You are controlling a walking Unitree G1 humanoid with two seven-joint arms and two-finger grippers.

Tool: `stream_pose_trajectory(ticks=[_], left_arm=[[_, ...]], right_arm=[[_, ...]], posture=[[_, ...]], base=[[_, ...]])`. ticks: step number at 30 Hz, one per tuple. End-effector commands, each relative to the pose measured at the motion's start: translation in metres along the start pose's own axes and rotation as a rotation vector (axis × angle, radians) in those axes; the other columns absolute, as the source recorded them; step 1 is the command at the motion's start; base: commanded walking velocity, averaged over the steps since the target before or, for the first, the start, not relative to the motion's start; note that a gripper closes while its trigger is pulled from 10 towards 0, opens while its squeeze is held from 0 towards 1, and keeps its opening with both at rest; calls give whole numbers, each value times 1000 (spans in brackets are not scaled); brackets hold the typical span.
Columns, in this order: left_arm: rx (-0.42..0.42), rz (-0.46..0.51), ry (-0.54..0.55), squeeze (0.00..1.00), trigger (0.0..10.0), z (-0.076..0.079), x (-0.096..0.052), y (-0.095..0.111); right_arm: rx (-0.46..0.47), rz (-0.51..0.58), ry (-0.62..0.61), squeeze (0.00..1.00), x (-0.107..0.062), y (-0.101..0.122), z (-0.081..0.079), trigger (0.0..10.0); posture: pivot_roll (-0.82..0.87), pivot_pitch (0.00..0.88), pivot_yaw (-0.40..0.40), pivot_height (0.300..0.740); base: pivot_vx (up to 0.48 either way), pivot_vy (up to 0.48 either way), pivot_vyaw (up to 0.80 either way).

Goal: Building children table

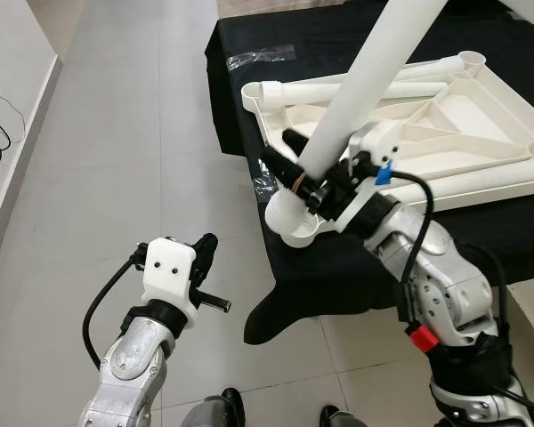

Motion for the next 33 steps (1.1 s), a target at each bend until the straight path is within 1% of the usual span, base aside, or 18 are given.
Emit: stream_pose_trajectory(ticks=[1, 5, 8, 10, 12, 13, 14, 16, 20, 21, 25, 27, 30, 33], left_arm=[[-22, -39, 1, 0, 10000, -1, -3, -9], [-39, -48, 1, 0, 10000, 0, -4, -11], [-47, -61, -6, 0, 10000, 2, -7, -15], [-59, -94, -18, 0, 10000, 4, -12, -26], [-59, -94, -18, 0, 10000, 4, -12, -26], [-62, -105, -21, 0, 10000, 5, -14, -29], [-70, -122, -26, 0, 10000, 6, -17, -35], [-70, -126, -29, 0, 10000, 6, -18, -36], [-69, -127, -30, 0, 10000, 6, -18, -37], [-77, -134, -7, 0, 10000, 3, -16, -38], [-75, -145, -3, 0, 10000, 3, -15, -40], [-60, -147, -14, 0, 10000, 3, -14, -41], [-63, -137, -36, 0, 10000, 5, -14, -39], [-73, -122, -42, 0, 10000, 5, -15, -37]], right_arm=[[-18, 13, 37, 0, 1, 2, -6, 10000], [-13, 40, 10, 0, 2, 4, -5, 10000], [-37, 15, 3, 0, 4, 2, -4, 10000], [-51, -10, 12, 0, 3, -6, -7, 10000], [-51, -10, 12, 0, 3, -6, -7, 10000], [-55, -17, 17, 0, 2, -8, -9, 10000], [-67, -50, 38, 0, 0, -19, -16, 10000], [-68, -73, 49, 0, -3, -28, -20, 10000], [-67, -81, 49, 0, -4, -32, -21, 10000], [-72, -90, 38, 0, -5, -35, -19, 10000], [-75, -95, 33, 0, -6, -36, -17, 10000], [-86, -91, 39, 0, -7, -36, -16, 10000], [-144, -81, 77, 0, -7, -33, -18, 10000], [-148, -77, 79, 0, -7, -34, -18, 10000]], posture=[[30, 194, 13, 740], [29, 192, 16, 740], [28, 191, 21, 740], [27, 183, 28, 740], [27, 183, 28, 740], [27, 183, 28, 740], [24, 179, 32, 740], [24, 173, 35, 740], [21, 170, 38, 740], [18, 164, 40, 740], [17, 160, 40, 740], [16, 155, 42, 740], [16, 155, 46, 740], [19, 154, 46, 740]], base=[[0, -480, 775], [0, -480, 380], [0, -480, 0], [0, -480, 0], [0, -480, 0], [0, -480, 0], [0, -480, 0], [0, -480, 0], [0, -480, 0], [0, 0, 0], [0, 0, 0], [0, 0, 0], [0, 0, 800], [205, 0, 800]])
Point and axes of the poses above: a point about 5 cm out from each wrist's last joint towards the gripper, its own x axis pointing out of the wrist towards the gripper, its own y axis along the axis of the wrist's last joint, z = x × y, the point moved 3 cm from there along x, pointing out of the wrist towards the gripper, and after that the axes turned 3 degrees about x, right-handed, at the moved point
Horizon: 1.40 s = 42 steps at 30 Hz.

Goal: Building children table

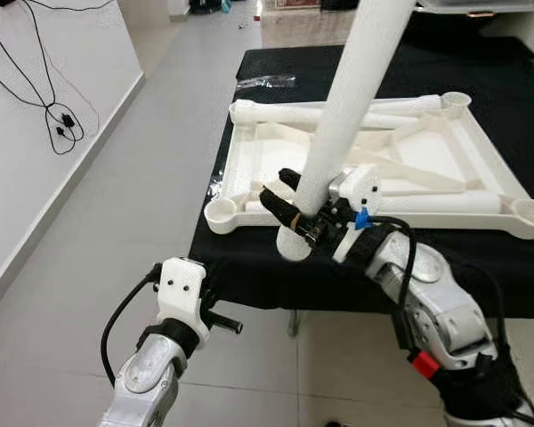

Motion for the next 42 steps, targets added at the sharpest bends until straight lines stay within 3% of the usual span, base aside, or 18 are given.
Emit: stream_pose_trajectory(ticks=[1, 4, 7, 10, 11, 22, 28, 32, 42], left_arm=[[1, -20, 11, 0, 10000, -6, -5, -5], [-6, -14, 10, 0, 10000, -6, -5, -4], [-4, -11, 8, 0, 10000, -6, -4, -4], [-5, -6, 2, 0, 10000, -6, -4, -3], [-5, -5, -1, 0, 10000, -5, -4, -2], [-9, -2, -16, 0, 10000, -3, -1, -2], [-8, 6, -22, 0, 10000, -2, 1, 0], [38, -12, -23, 0, 10000, -1, 3, -2], [65, 7, -68, 0, 10000, 5, 1, -1]], right_arm=[[-4, 13, 49, 0, 6, -1, -11, 10000], [0, 24, 17, 0, 7, 1, -10, 10000], [-55, 19, 24, 0, 7, 3, -7, 10000], [27, 38, -20, 0, 9, 4, -1, 10000], [13, 43, -5, 0, 9, 5, -2, 10000], [-37, -6, -26, 0, 10, -7, -4, 10000], [31, 51, -147, 0, 12, 2, 15, 10000], [80, 81, -171, 0, 11, 9, 25, 10000], [69, 129, -170, 0, 12, 20, 28, 10000]], posture=[[19, 154, 46, 740], [22, 155, 48, 740], [24, 155, 47, 740], [23, 155, 51, 740], [22, 154, 52, 740], [19, 154, 53, 740], [21, 155, 51, 740], [23, 158, 48, 740], [22, 166, 45, 740]], base=[[326, 0, 800], [331, 0, 267], [349, 0, 800], [365, 0, 700], [364, 0, 800], [376, 0, 0], [379, 0, 0], [0, 0, -800], [0, -137, -288]])
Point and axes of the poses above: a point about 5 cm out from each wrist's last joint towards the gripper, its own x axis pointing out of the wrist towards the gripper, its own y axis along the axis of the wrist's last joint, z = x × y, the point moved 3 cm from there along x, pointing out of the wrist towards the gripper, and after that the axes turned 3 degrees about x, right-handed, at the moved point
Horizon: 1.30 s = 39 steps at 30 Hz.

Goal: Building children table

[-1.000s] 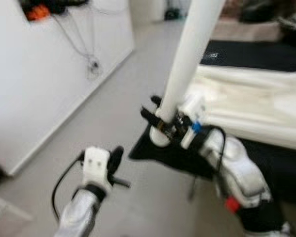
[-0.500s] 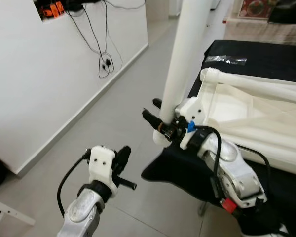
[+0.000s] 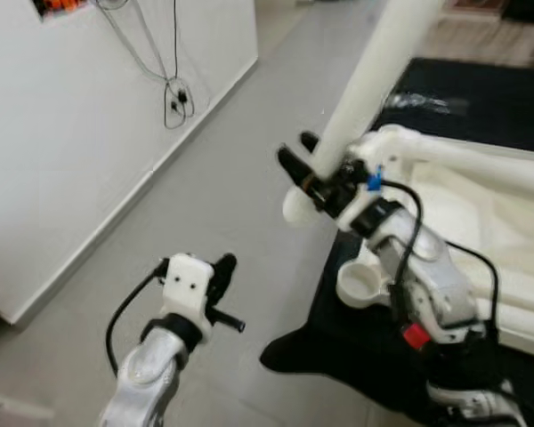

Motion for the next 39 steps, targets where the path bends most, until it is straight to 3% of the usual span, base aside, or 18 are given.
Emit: stream_pose_trajectory(ticks=[1, 11, 13, 15, 17, 19, 21, 26, 32, 37, 39], left_arm=[[5, -22, 2, 0, 10000, -2, -4, -4], [-12, -18, -26, 0, 10000, 6, -9, -3], [11, -25, -80, 0, 10000, 15, -14, -4], [11, -25, -80, 0, 10000, 15, -14, -4], [44, -50, -207, 0, 10000, 33, -24, -10], [44, -50, -207, 0, 10000, 33, -24, -10], [60, -75, -271, 0, 10000, 41, -33, -13], [51, -101, -246, 0, 10000, 39, -36, -14], [58, -122, -200, 0, 10000, 37, -38, -14], [49, -105, -165, 0, 10000, 31, -36, -11], [82, -95, -126, 0, 10000, 24, -34, -8]], right_arm=[[3, 15, 66, 0, 3, 2, -12, 10000], [-57, 29, 166, 0, 3, 14, -6, 10000], [-98, 29, 284, 0, 5, 23, -12, 10000], [-98, 29, 284, 0, 5, 23, -12, 10000], [-112, -39, 500, 0, 3, 18, -29, 10000], [-112, -39, 500, 0, 3, 18, -29, 10000], [-142, -107, 636, 0, 7, 11, -36, 10000], [-168, -118, 658, 0, 13, 10, -35, 10000], [-156, -116, 650, 0, 13, 6, -37, 10000], [-150, -110, 640, 0, 14, 6, -35, 10000], [-152, -101, 622, 0, 19, 8, -31, 10000]], posture=[[22, 170, 46, 740], [28, 203, 41, 740], [27, 215, 40, 740], [27, 215, 40, 740], [29, 230, 37, 740], [29, 230, 37, 740], [38, 241, 32, 740], [42, 244, 30, 740], [52, 253, 30, 740], [51, 256, 31, 740], [50, 258, 33, 740]], base=[[0, -454, 0], [0, -273, 0], [0, 0, 0], [0, 0, 0], [0, 0, 0], [0, 0, 0], [0, 0, 0], [0, 0, 0], [0, 480, 0], [0, 480, 0], [0, 0, 0]])
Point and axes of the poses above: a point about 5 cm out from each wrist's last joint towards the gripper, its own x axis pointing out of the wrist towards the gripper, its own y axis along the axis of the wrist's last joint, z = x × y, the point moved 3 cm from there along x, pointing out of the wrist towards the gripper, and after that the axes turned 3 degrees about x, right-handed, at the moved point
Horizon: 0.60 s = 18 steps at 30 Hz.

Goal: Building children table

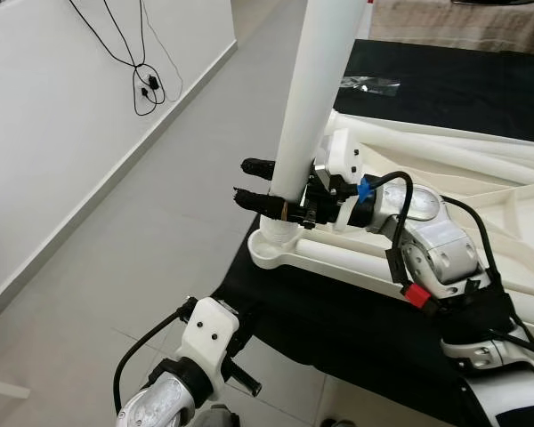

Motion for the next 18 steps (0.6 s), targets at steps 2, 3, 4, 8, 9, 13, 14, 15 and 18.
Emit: stream_pose_trajectory(ticks=[2, 3, 4, 8, 9, 13, 14, 15, 18], left_arm=[[43, -21, 39, 0, 10000, -8, -3, -2], [43, -21, 39, 0, 10000, -8, -3, -2], [47, -23, 41, 0, 10000, -8, -3, -2], [65, -23, 31, 0, 10000, -7, -5, -1], [65, -23, 31, 0, 10000, -7, -5, -1], [75, -19, 25, 0, 10000, -6, -7, 0], [86, -16, 15, 0, 10000, -5, -9, 1], [103, -16, 3, 0, 10000, -3, -11, 1], [118, -19, -7, 0, 10000, -1, -14, 2]], right_arm=[[-16, 12, -3, 0, 6, 2, 1, 10000], [-16, 12, -3, 0, 6, 2, 1, 10000], [-17, 11, -9, 0, 6, 1, 2, 10000], [-17, 7, -15, 0, 6, 0, 5, 10000], [-17, 7, -15, 0, 6, 0, 5, 10000], [0, 35, 40, 0, 5, 4, 7, 10000], [35, 49, 143, 0, 3, 8, 4, 10000], [62, 27, 304, 0, -2, 10, -2, 10000], [80, 2, 429, 0, -8, 11, -5, 10000]], posture=[[53, 259, 31, 740], [53, 259, 31, 740], [53, 259, 31, 740], [56, 263, 29, 740], [56, 263, 29, 740], [67, 278, 31, 740], [75, 289, 31, 740], [83, 298, 32, 740], [87, 304, 31, 740]], base=[[0, 0, 0], [0, 0, 0], [0, 0, 0], [0, 0, 0], [0, 0, 0], [0, 0, 0], [0, 0, 0], [0, 0, 0], [0, 0, 0]])
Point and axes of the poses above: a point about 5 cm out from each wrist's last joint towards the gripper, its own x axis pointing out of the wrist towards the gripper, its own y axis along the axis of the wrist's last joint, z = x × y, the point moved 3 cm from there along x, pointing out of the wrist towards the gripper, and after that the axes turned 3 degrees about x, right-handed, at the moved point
